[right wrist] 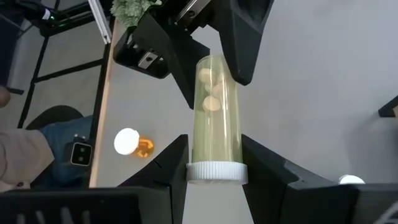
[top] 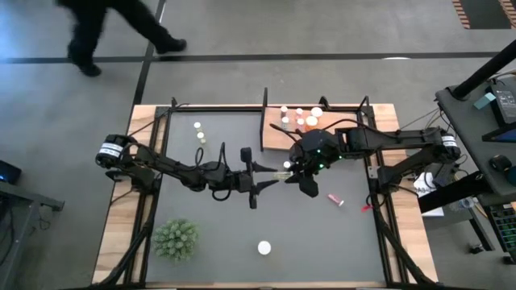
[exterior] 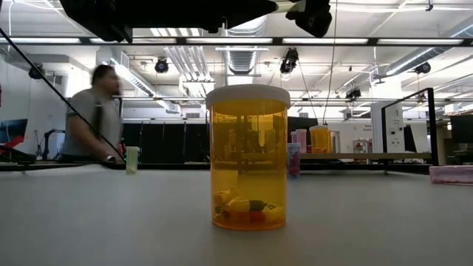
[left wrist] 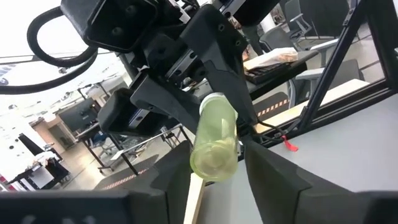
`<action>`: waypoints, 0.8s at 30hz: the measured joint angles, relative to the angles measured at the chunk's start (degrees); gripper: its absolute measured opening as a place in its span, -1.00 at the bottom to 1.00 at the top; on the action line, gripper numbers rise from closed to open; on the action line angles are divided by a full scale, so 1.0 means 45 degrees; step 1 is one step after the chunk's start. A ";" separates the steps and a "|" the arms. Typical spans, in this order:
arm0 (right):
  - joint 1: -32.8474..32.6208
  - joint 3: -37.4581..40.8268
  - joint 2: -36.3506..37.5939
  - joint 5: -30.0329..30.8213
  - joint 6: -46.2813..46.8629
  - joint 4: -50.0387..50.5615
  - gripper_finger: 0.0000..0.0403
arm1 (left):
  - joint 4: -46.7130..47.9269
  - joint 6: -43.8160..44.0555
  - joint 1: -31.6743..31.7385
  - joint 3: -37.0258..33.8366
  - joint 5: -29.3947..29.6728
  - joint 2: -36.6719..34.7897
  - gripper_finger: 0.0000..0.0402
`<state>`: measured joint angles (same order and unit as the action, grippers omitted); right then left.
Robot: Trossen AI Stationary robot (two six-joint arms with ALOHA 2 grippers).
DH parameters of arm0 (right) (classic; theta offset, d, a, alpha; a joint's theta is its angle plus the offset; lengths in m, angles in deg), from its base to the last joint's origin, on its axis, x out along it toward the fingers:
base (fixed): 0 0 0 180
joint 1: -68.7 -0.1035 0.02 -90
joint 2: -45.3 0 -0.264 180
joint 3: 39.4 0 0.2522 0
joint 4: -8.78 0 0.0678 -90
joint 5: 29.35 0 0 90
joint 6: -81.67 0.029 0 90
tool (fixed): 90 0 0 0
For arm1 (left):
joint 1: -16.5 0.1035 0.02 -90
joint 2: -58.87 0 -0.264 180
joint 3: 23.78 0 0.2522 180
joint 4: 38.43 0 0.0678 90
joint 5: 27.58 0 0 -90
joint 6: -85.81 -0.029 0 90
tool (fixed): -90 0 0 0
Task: Pick and place medicine bottles onto shelf by color
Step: Put the bottom yellow pill bottle on the shelf
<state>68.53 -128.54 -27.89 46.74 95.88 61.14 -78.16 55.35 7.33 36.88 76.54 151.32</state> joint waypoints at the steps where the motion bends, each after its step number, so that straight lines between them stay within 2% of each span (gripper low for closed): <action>1: 0.0000 0.0000 0.0000 0.0000 0.0001 -0.0016 -0.42 | 0.0000 0.0000 -0.0009 0.0000 0.0019 0.0000 -0.38; 9: 0.0000 0.0000 0.0000 0.0047 0.0025 -0.0254 -0.42 | -0.0004 0.0010 -0.0062 -0.0024 0.0017 0.0000 -0.52; 24: 0.0000 0.0005 0.0015 0.0049 -0.0272 -0.0680 -0.42 | -0.0102 0.0063 -0.0210 -0.0070 0.0074 -0.0010 -0.54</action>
<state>68.53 -128.52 -27.82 46.96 94.66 58.08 -78.62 55.64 6.39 36.56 76.87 151.27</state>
